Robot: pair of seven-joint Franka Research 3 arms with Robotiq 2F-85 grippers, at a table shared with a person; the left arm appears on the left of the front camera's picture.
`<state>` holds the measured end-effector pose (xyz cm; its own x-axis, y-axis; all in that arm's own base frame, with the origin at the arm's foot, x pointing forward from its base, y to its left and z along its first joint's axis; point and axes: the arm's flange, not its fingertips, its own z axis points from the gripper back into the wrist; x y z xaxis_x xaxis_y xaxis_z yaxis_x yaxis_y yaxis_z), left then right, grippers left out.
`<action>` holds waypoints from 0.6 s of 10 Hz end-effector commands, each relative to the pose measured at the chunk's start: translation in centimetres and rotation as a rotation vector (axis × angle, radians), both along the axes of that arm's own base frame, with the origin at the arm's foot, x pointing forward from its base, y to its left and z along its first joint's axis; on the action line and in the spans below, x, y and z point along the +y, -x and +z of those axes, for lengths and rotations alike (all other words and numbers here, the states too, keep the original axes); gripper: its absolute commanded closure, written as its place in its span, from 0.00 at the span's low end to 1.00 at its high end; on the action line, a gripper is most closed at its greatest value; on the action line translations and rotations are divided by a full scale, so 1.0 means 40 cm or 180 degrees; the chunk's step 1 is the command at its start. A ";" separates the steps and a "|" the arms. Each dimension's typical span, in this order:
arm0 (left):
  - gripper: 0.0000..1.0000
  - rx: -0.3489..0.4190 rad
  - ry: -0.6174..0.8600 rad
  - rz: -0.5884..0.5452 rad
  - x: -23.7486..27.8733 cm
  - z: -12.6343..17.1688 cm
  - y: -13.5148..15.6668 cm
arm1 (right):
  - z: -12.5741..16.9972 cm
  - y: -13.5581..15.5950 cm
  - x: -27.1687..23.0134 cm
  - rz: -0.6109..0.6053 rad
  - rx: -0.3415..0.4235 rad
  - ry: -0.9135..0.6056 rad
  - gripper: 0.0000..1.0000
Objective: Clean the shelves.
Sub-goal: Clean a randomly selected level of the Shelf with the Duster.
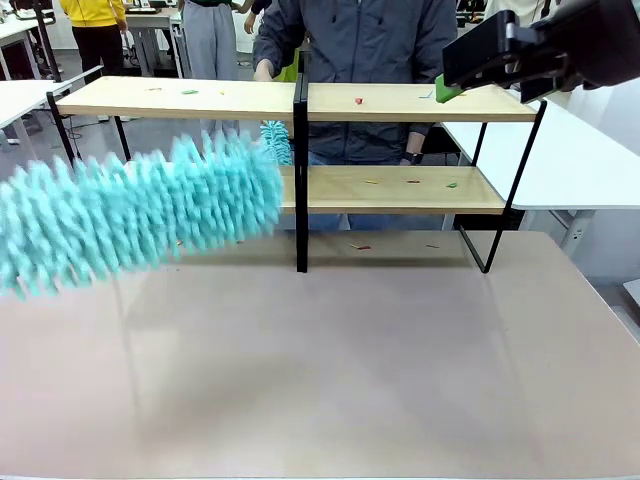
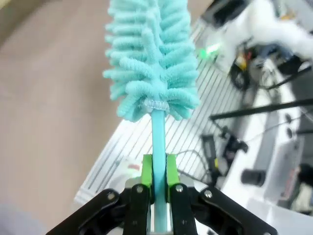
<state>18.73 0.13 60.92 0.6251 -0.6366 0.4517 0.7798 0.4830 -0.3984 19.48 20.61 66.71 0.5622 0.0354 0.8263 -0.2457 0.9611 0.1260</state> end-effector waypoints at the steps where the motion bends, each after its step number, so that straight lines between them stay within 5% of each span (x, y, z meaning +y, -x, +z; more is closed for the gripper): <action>1: 0.88 -0.0301 -0.0122 0.0388 0.061 0.002 -0.029 | 0.000 -0.002 -0.002 -0.0025 -0.0007 0.0007 0.00; 2: 0.88 0.0000 0.0000 0.0000 0.000 0.000 0.000 | 0.000 -0.002 -0.002 -0.0025 -0.0007 0.0007 0.00; 6: 0.88 -0.0018 -0.0356 0.0085 -0.099 -0.038 -0.046 | 0.000 -0.002 -0.002 -0.0025 -0.0007 0.0007 0.00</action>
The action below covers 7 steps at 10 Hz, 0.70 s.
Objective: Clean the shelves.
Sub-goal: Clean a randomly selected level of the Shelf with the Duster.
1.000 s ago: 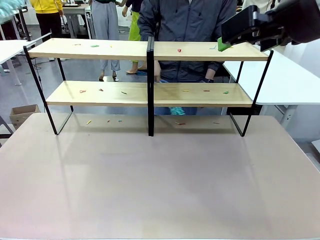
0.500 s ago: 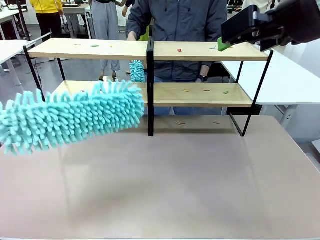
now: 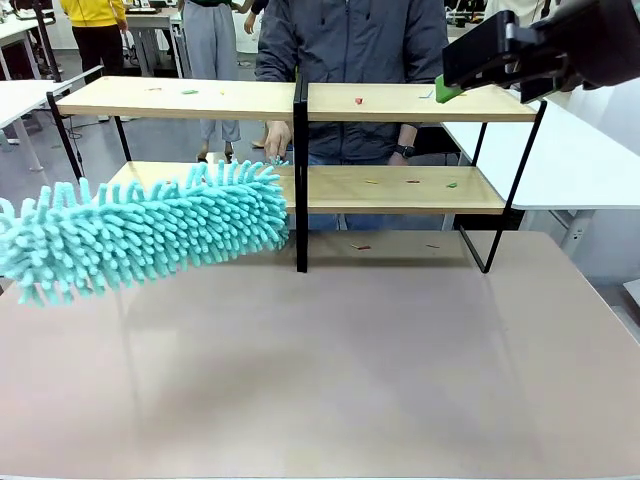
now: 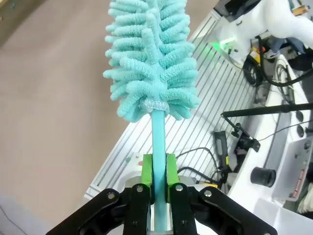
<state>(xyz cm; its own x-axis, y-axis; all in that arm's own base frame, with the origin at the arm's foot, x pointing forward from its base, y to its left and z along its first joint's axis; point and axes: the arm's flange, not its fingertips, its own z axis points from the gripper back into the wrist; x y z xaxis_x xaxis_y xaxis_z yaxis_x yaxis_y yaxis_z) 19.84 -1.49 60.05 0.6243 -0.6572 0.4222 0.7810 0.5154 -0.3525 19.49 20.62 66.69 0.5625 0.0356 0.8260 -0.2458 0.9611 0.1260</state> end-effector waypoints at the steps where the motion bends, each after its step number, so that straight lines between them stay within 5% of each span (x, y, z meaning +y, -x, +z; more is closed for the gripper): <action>1: 0.88 0.0102 -0.0269 0.0086 -0.122 -0.028 -0.036 | 0.001 -0.002 -0.003 -0.0026 -0.0009 0.0006 0.00; 4: 0.88 0.0162 -0.0451 0.0277 -0.316 -0.101 -0.058 | 0.001 -0.002 -0.003 -0.0026 -0.0009 0.0006 0.00; 7: 0.88 -0.0115 -0.0228 0.0538 -0.548 -0.201 -0.039 | 0.001 -0.002 -0.003 -0.0026 -0.0009 0.0006 0.00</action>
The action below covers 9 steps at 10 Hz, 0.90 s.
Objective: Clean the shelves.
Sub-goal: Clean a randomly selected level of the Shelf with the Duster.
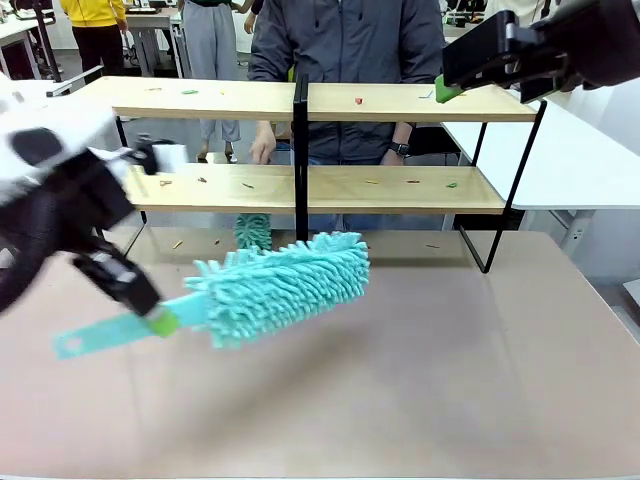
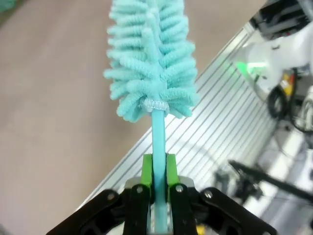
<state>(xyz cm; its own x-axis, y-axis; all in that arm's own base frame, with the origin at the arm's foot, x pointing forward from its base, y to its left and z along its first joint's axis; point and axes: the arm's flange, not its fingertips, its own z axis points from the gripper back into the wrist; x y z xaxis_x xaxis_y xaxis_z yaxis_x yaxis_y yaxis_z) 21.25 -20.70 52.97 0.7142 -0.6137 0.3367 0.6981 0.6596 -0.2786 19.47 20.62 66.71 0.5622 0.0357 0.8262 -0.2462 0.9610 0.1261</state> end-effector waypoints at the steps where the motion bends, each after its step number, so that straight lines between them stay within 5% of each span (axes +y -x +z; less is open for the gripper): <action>1: 0.88 -0.0172 0.0142 -0.0061 -0.116 -0.043 0.013 | 0.000 -0.002 -0.003 -0.0027 -0.0008 0.0007 0.00; 4: 0.88 0.0144 0.0109 -0.0008 -0.116 -0.033 -0.014 | 0.000 -0.002 -0.003 -0.0027 -0.0008 0.0007 0.00; 5: 0.88 0.0557 -0.0299 -0.0228 -0.048 -0.005 -0.041 | 0.000 -0.002 -0.003 -0.0027 -0.0008 0.0007 0.00; 6: 0.88 -0.0008 0.0099 -0.0135 -0.145 -0.056 0.016 | 0.000 -0.002 -0.003 -0.0027 -0.0008 0.0007 0.00; 8: 0.88 0.0231 -0.0046 -0.0146 -0.096 -0.059 -0.022 | 0.000 -0.002 -0.003 -0.0027 -0.0008 0.0007 0.00; 9: 0.88 0.0122 -0.0145 0.0028 -0.138 -0.080 -0.029 | 0.000 -0.002 -0.003 -0.0027 -0.0008 0.0007 0.00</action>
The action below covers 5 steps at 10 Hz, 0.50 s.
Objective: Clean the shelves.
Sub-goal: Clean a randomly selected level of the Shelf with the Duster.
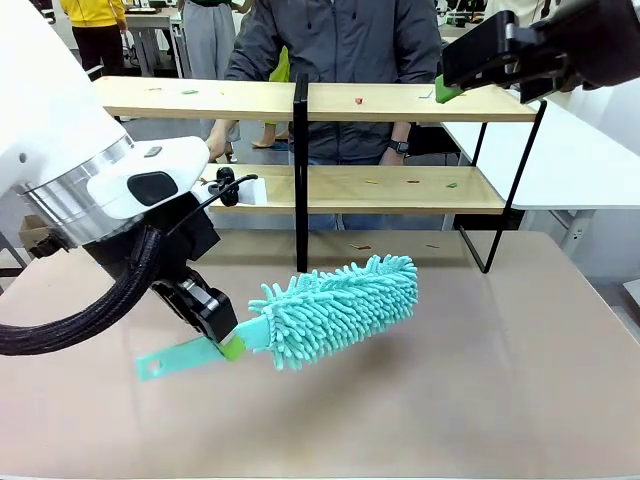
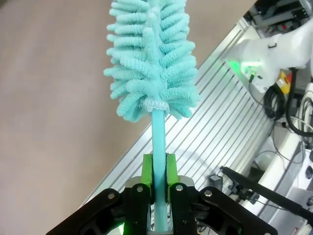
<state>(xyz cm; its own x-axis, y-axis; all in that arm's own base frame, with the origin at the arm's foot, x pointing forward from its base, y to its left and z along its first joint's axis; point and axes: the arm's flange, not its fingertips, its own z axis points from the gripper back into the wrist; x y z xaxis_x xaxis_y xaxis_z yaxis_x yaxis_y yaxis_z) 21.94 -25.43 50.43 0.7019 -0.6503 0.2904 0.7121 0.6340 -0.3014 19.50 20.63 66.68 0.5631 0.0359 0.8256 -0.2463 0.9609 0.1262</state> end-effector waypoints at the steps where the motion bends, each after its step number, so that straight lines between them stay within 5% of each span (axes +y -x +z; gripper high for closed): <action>1: 0.88 -0.0023 -0.0157 0.0265 -0.056 -0.032 -0.036 | 0.001 -0.001 -0.003 -0.0028 -0.0011 0.0006 0.00; 5: 0.88 -0.0601 -0.0368 0.1381 -0.223 -0.114 -0.147 | 0.001 -0.001 -0.003 -0.0028 -0.0011 0.0006 0.00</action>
<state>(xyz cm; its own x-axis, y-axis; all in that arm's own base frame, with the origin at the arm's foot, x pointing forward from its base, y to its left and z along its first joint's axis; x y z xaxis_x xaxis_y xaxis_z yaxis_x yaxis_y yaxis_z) 26.72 -31.92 46.59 0.8327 -0.4024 0.3804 0.4937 0.8506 -0.1810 19.50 20.63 66.68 0.5632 0.0359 0.8256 -0.2465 0.9609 0.1263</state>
